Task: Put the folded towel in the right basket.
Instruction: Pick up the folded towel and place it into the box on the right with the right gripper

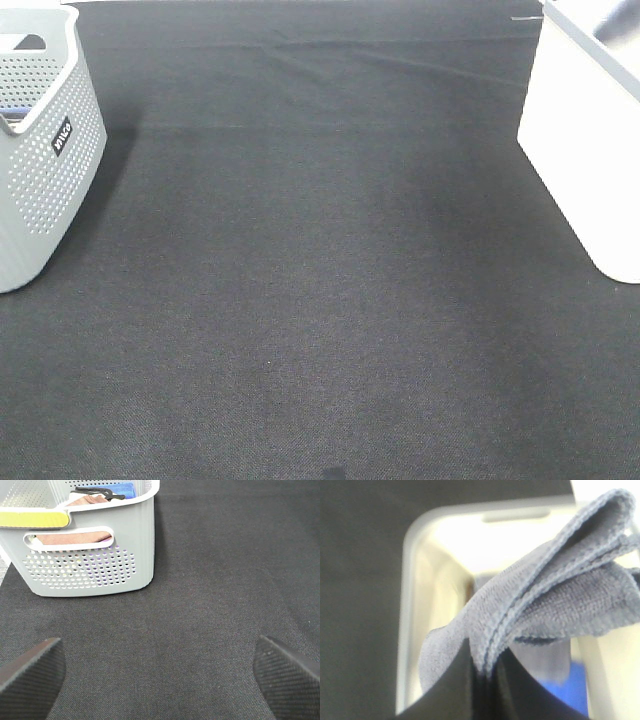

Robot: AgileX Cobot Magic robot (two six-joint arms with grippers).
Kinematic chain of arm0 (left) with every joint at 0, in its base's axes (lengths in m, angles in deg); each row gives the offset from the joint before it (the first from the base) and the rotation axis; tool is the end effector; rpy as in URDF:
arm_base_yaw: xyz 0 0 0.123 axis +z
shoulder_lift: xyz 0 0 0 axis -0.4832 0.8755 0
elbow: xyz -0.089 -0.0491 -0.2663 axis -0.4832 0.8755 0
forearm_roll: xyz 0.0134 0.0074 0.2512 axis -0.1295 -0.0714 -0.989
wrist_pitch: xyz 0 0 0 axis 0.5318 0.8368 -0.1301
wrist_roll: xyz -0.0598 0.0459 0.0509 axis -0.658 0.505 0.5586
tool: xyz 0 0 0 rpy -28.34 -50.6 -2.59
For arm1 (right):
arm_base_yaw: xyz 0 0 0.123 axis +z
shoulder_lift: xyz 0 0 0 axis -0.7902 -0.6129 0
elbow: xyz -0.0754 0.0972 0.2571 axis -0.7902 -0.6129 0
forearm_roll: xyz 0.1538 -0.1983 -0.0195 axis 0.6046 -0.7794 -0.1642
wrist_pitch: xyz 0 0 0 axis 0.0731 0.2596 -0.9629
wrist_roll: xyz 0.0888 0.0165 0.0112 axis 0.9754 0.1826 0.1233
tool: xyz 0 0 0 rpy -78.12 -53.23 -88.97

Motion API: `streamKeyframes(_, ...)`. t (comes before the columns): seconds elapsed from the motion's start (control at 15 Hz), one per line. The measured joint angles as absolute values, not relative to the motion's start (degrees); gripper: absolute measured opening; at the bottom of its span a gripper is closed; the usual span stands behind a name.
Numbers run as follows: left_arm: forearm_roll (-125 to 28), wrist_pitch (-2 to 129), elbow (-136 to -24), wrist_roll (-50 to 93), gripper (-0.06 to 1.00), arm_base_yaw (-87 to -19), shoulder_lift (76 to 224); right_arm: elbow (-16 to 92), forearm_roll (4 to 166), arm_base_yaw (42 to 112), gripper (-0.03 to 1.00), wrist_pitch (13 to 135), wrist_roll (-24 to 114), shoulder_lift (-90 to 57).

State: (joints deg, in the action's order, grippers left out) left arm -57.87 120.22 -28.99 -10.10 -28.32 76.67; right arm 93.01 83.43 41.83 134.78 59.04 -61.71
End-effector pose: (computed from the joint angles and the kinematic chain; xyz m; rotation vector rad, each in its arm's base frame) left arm -0.0053 -0.0052 0.2776 0.0314 2.0339 -0.0476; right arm 0.4472 -0.0728 0.3994 0.0312 2.4053 -0.0205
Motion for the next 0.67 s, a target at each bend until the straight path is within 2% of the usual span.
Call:
streamKeyframes(0.27, -57.9, 120.2, -29.0, -10.1, 0.97, -28.3, 76.7, 82.5, 83.0, 39.8, 0.05, 134.6, 61.8, -62.7)
streamKeyframes(0.33, -57.9, 120.2, -29.0, -10.1, 0.97, -28.3, 76.7, 82.1, 83.4, 39.4, 0.06, 134.5, 62.3, -63.4)
streamKeyframes(0.4, -57.9, 120.2, -29.0, -10.1, 0.97, -28.3, 76.7, 81.9, 83.8, 38.7, 0.12, 134.4, 62.9, -64.2)
streamKeyframes(0.6, -57.9, 120.2, -29.0, -10.1, 0.97, -28.3, 76.7, 81.7, 87.6, 35.8, 0.52, 134.3, 63.1, -64.9)
streamKeyframes(0.67, -57.9, 120.2, -29.0, -10.1, 0.97, -28.3, 76.7, 81.7, 88.0, 35.3, 0.62, 134.3, 62.9, -64.7)
